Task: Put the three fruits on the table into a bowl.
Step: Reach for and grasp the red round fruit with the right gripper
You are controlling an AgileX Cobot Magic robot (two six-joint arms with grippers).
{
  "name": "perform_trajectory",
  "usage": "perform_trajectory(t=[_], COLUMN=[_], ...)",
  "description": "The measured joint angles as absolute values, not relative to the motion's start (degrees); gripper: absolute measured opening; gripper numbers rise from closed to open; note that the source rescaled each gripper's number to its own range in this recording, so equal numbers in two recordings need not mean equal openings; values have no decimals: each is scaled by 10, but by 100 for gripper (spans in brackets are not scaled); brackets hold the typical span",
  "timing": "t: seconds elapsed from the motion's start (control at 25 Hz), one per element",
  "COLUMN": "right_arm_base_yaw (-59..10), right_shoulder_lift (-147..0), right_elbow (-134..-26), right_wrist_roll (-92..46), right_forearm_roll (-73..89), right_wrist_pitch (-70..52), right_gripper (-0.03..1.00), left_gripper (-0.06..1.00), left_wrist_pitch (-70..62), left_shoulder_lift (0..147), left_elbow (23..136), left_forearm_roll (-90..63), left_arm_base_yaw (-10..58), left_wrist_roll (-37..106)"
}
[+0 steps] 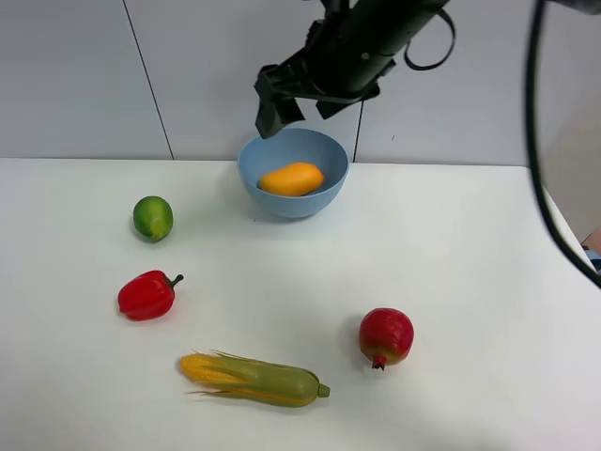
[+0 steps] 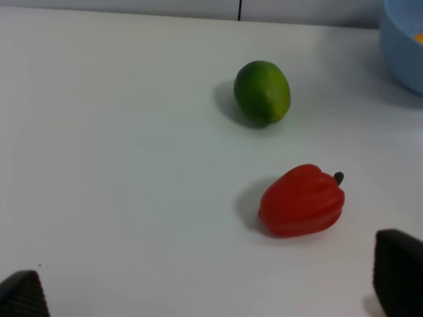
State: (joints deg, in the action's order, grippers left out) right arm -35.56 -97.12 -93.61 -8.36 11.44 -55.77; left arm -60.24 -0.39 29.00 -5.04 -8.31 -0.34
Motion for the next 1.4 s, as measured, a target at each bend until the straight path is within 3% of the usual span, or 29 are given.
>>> perform_trajectory(t=[0.28, 0.52, 0.92, 1.12, 1.4], right_arm_base_yaw=[-356, -356, -356, -356, -356], right_shoulder_lift=[-799, -810, -944, -954, -988], right_elbow=[-655, -505, -494, -491, -491], right_wrist_roll=[-79, -82, -89, -100, -104], right_forearm_roll=[103, 91, 58, 58, 59], right_wrist_pitch=[-479, -420, -408, -395, -382], right_gripper=[40, 40, 41, 61, 64], left_gripper=[100, 100, 100, 100, 100], left_wrist_pitch=[-602, -602, -602, -602, -602], left_shoulder_lift=[-4, -4, -4, -4, -4], left_elbow=[290, 290, 290, 290, 290], left_forearm_roll=[-50, -50, -50, -50, -50], left_arm_base_yaw=[-83, -83, -83, -83, -83], left_wrist_roll=[-3, -3, -3, -3, -3])
